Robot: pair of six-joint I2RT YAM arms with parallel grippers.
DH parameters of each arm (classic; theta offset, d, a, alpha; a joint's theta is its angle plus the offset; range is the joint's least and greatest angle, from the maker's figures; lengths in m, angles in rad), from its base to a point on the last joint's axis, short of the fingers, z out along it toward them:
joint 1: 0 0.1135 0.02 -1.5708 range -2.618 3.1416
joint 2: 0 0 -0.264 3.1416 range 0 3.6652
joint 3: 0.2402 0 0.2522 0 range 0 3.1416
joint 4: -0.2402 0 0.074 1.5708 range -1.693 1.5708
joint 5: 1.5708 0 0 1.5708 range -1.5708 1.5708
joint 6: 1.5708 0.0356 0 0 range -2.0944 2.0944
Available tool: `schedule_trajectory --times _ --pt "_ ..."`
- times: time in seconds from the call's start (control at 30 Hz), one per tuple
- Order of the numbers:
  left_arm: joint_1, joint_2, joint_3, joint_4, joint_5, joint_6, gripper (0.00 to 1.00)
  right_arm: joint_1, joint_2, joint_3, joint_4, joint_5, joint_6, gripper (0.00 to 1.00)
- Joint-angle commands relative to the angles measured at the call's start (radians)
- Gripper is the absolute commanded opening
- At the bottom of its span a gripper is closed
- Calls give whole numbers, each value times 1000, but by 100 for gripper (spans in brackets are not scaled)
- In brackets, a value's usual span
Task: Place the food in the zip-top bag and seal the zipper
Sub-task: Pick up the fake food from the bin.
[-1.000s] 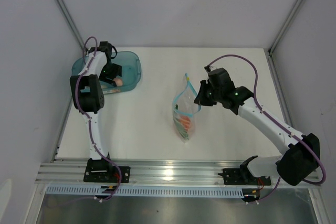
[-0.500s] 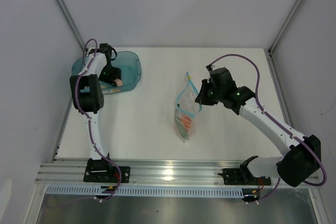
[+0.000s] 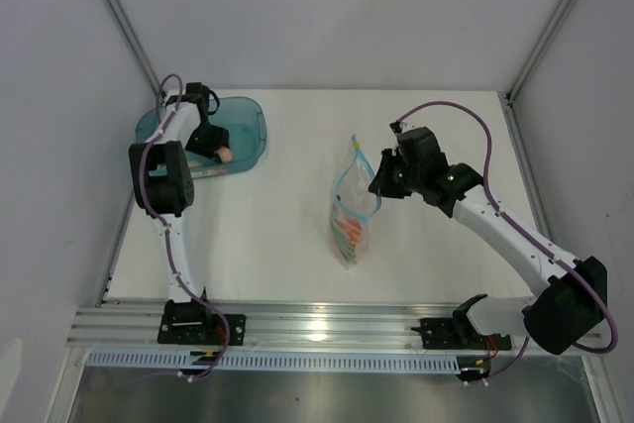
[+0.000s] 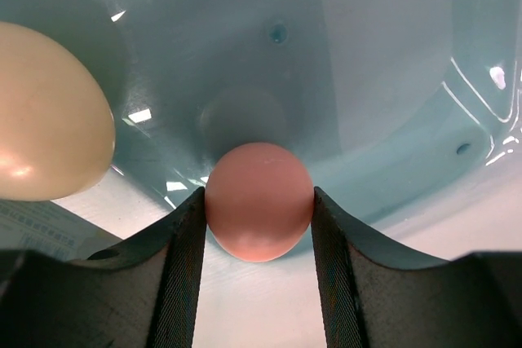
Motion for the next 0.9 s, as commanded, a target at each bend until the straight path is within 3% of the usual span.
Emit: schedule_trajectory --times 0.0,0.2,0.4,0.53,0.7,0.73,0.77,0.87 --pt "4 -100 -16 47 -9 52 1 -6 -14 2 18 12 -7 0" --pt "-19 -252 -54 87 -39 110 1 -4 0 3 22 21 2 0" --pt "-66 -473 -266 232 12 187 1 -6 8 3 25 41 16 0" --pt "-111 -620 -517 444 331 228 1 -4 12 -7 31 47 26 0" --pt "-202 -794 -770 661 524 299 1 -1 14 -12 31 54 40 0" --pt "-228 -824 -797 712 571 320 1 -1 15 -10 25 59 42 0" --pt "-239 -881 -821 779 704 340 1 -1 11 -7 22 67 40 0" --pt "-295 -962 -892 947 812 381 1 0 6 2 7 78 40 0"
